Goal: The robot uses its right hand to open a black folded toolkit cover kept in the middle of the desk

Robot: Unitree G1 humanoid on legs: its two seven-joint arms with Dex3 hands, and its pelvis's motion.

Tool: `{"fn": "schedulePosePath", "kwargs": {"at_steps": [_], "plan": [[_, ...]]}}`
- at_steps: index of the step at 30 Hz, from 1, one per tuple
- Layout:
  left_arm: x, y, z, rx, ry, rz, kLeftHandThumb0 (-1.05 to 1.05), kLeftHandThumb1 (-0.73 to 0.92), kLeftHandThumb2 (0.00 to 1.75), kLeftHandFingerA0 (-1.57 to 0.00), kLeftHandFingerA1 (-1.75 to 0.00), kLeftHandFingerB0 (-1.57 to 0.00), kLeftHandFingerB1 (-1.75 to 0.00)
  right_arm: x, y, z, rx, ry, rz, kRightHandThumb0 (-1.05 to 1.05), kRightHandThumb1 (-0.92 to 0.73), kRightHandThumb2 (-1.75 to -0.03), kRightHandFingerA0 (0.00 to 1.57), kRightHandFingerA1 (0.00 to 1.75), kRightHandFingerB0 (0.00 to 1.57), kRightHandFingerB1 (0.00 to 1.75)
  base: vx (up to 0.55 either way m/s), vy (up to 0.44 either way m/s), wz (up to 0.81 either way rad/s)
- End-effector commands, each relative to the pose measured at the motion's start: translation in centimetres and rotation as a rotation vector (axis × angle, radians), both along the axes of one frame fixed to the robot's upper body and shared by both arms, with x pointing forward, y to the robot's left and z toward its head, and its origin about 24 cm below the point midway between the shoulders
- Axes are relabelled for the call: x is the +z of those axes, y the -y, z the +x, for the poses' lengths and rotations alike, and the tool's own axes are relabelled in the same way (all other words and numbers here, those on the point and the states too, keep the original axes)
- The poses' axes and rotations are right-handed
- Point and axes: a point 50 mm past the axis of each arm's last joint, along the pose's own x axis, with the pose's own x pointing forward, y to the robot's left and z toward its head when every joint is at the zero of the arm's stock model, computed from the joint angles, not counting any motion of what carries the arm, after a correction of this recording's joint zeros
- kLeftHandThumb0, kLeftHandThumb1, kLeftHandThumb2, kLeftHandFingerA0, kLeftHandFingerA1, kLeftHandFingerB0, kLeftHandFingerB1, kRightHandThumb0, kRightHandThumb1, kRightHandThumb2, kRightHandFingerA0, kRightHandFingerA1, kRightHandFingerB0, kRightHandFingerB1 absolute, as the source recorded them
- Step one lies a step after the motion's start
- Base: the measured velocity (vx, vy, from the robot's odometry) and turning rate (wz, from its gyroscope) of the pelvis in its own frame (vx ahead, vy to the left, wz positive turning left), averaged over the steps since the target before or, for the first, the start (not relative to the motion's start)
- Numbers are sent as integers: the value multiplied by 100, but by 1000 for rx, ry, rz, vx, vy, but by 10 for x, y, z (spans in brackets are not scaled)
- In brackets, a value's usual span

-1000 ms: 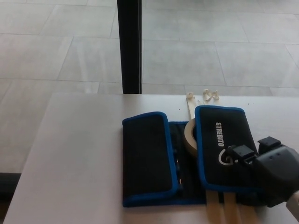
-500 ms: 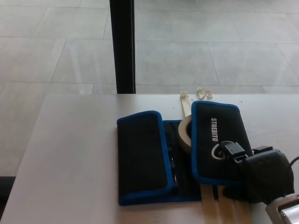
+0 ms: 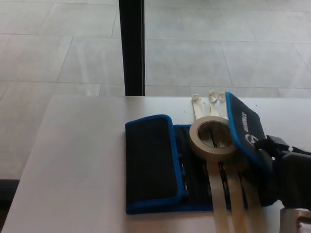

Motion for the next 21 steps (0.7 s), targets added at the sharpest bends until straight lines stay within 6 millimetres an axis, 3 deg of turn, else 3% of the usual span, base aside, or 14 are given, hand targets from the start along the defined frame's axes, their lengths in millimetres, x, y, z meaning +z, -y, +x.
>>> {"fn": "schedulePosePath", "kwargs": {"at_steps": [1, 2, 3, 7, 8, 9, 11, 12, 15, 16, 17, 18, 19, 21], "plan": [[5, -8, -5, 38, -8, 9, -105, 47, 138, -45, -116, -34, -108, 22, 15, -13, -94, 209, 328, -32, -66, -68, 110, 146, 96, 64, 0, 0, 0], [5, -8, -5, 38, -8, 9, -105, 47, 138, -45, -116, -34, -108, 22, 15, -13, -94, 209, 331, -32, -66, -68, 110, 146, 96, 64, 0, 0, 0], [5, -8, -5, 41, -4, 5, -105, 48, 126, -24, -149, -24, -143, 25, 16, -14, -101, 231, 389, -33, -67, -66, 116, 136, 97, 63, 0, 0, 0], [5, -8, -5, 47, -5, 5, -105, 47, 127, -24, -147, -24, -144, 42, 24, -16, -173, 387, 841, -31, -70, -65, 126, 118, 100, 66, 0, 0, 0], [6, -8, -5, 46, -22, 18, -105, 47, 138, -47, -117, -33, -107, 48, 27, -15, -189, 430, 936, -27, -70, -69, 125, 121, 97, 70, 0, 0, 0], [7, -9, -5, 49, -4, 14, -105, 46, 137, -50, -119, -39, -111, 56, 41, -11, -259, 523, 1119, -19, -64, -79, 120, 116, 93, 75, 0, 0, 0], [8, -10, -5, 49, -12, 17, -105, 46, 139, -38, -113, -28, -106, 58, 52, -9, -295, 589, 1266, -18, -68, -78, 105, 111, 89, 74, 0, 0, 0], [8, -11, -6, 50, -10, 17, -105, 46, 127, -26, -152, -29, -147, 60, 60, -8, -322, 641, 1357, -11, -65, -84, 91, 109, 85, 72, 0, 0, 0], [8, -11, -7, 62, -4, 12, -105, 45, 128, -26, -153, -30, -146, 64, 76, -5, -386, 740, 1538, -13, -65, -84, 94, 106, 87, 74, 0, 0, 0], [7, -11, -8, 68, 5, 6, -105, 45, 138, -41, -116, -36, -112, 67, 87, -4, -429, 828, 1672, -15, -66, -80, 90, 99, 86, 76, 0, 0, 0], [7, -11, -8, 65, 2, 8, -105, 46, 138, -43, -116, -38, -112, 70, 97, -4, -483, 899, 1736, -20, -68, -68, 90, 98, 83, 77, 0, 0, 0], [7, -11, -9, 65, 0, 10, -105, 46, 127, -27, -153, -32, -148, 73, 113, -4, -554, 932, 1750, -24, -67, -68, 80, 109, 78, 82, 0, 0, 0], [7, -11, -9, 64, -1, 11, -105, 46, 138, -43, -116, -39, -113, 75, 126, -5, -617, 939, 1756, -27, -68, -70, 82, 122, 76, 82, 0, 0, 0], [6, -11, -9, 60, 8, 3, -104, 47, 137, -46, -116, -39, -111, 72, 145, -8, -666, 934, 1750, -32, -70, -69, 81, 134, 71, 88, 0, 0, 0]]}}
